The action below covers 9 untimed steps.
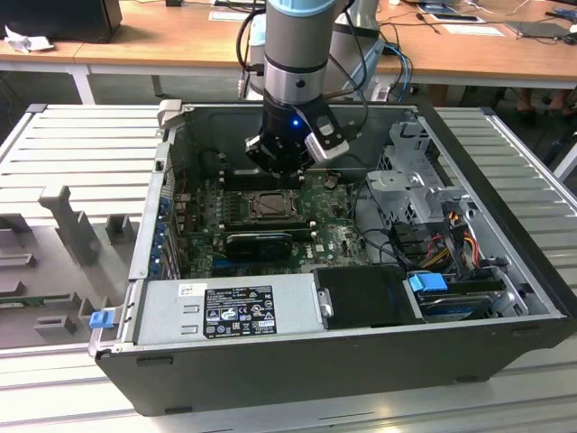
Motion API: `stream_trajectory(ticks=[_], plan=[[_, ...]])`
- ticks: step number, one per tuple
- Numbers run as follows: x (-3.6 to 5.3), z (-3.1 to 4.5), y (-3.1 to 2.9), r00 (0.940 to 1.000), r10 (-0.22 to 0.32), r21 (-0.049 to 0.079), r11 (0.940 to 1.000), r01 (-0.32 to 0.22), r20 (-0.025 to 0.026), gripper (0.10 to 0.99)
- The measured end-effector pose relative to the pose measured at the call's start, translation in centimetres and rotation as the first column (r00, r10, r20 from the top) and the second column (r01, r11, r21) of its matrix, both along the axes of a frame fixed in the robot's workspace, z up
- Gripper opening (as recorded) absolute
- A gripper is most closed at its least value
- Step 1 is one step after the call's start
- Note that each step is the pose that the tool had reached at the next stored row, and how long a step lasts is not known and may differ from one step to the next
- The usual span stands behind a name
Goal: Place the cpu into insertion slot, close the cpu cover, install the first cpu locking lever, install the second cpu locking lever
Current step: 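Install the second cpu locking lever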
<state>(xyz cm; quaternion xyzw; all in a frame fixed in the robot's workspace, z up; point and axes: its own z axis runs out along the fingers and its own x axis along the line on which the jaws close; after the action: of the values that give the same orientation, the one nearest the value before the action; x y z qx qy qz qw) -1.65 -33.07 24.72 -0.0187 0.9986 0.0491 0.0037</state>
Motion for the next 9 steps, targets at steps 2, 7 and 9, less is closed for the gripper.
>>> stream_trajectory(ticks=[2, 7, 9], plan=[[0.00, 0.53, -0.01, 1.0000, 0.000, 0.000, 1.0000, 0.000, 0.0000, 0.106], [0.00, 0.88, -0.44, 1.0000, 0.000, 0.000, 1.0000, 0.000, 0.0000, 0.106], [0.00, 0.88, -0.86, 1.0000, 0.000, 0.000, 1.0000, 0.000, -0.0001, 0.106]])
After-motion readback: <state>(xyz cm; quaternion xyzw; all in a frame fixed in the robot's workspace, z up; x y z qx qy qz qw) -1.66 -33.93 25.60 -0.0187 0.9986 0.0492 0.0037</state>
